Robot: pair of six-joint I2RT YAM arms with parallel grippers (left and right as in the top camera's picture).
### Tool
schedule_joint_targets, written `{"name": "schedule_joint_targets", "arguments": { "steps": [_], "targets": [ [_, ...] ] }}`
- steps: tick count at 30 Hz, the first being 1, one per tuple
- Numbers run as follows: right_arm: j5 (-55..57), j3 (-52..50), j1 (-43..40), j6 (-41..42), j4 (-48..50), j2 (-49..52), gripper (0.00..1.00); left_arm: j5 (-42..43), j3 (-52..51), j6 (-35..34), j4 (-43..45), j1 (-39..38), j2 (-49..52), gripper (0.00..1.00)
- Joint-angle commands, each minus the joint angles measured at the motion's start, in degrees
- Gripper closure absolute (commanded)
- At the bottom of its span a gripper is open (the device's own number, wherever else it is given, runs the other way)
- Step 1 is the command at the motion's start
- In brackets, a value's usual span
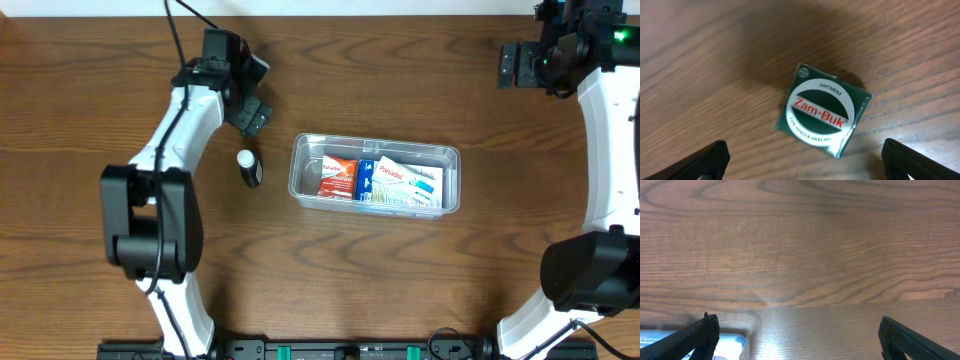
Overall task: Pack container
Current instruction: 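Retract the left gripper toward the green Zam-Buk box, then grasp the green Zam-Buk box with the left gripper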
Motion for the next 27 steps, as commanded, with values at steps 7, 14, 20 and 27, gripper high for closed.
{"name": "schedule_joint_targets", "arguments": {
  "steps": [7,14,20,27],
  "targets": [
    [0.20,0.83,-0.11,0.52,0.07,0.22,0.01,1.05,0.72,4.96,1.49,0.26,5.53,0.02],
    [0.17,0.83,-0.11,0.52,0.09,0.22,0.01,1.05,0.72,6.03,5.70,0.66,7.58,0.02],
    [0.20,0.83,-0.11,0.52,0.09,0.22,0.01,1.07,0.72,6.23,9.44,1.33,8.26,0.02],
    [0.20,0.83,-0.13,0.52,0.09,0.22,0.01,1.27,0.72,6.21,8.09,1.53,10.93,0.02]
  ]
}}
